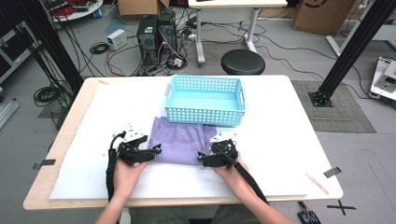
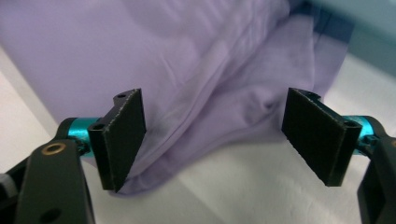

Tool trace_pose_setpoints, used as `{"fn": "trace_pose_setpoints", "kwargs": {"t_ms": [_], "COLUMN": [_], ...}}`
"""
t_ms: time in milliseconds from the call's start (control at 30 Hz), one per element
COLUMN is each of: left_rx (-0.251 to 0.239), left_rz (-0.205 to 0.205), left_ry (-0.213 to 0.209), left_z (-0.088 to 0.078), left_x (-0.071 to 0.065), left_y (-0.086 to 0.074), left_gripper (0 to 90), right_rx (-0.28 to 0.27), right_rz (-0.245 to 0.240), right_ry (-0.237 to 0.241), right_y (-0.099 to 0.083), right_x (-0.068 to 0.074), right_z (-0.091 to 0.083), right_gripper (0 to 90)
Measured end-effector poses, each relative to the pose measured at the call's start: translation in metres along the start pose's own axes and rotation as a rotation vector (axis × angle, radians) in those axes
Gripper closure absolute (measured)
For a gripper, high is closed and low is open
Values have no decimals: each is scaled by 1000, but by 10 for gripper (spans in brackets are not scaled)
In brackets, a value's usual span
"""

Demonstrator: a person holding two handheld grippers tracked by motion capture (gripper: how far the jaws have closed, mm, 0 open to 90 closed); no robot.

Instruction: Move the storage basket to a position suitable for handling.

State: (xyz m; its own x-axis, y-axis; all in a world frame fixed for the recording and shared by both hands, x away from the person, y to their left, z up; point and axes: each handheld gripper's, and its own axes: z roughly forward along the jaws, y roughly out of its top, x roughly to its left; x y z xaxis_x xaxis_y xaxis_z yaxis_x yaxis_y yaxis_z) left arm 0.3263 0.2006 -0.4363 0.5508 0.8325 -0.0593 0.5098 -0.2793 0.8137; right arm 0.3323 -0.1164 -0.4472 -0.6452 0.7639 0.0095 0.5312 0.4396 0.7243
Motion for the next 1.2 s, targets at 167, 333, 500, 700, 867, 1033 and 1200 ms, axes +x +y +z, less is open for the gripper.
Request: {"fn": "trace_pose_setpoints", "kwargs": {"t_ms": [167,333,500,700,867,1033,1200], "left_rx": [89,89,86,77,80,101,108], "left_rz": [-40,-71,-82,-111,-73,-107,-128], "left_ry": [-3,-1,-9,-17,95,67,35], "left_z": [6,7,6,6,0,3,2], "left_x": [5,6,4,5,3,3,1], "left_y": [-6,-8,-8,-10,-5,-10,-9], "left_gripper": [360,407,527,587,454,442,565], "right_rx": [58,61,38,37,27,27,30], "right_rz": [46,43,32,25,15,19,20], "right_ry": [9,7,16,20,50,67,88], "right_y": [0,0,-2,-1,-3,-3,-2], "right_x": [-8,-8,-9,-7,-7,-7,-9], "right_z": [0,0,-2,-1,-2,-2,-2], "right_gripper": [273,296,453,557,630,648,730]}}
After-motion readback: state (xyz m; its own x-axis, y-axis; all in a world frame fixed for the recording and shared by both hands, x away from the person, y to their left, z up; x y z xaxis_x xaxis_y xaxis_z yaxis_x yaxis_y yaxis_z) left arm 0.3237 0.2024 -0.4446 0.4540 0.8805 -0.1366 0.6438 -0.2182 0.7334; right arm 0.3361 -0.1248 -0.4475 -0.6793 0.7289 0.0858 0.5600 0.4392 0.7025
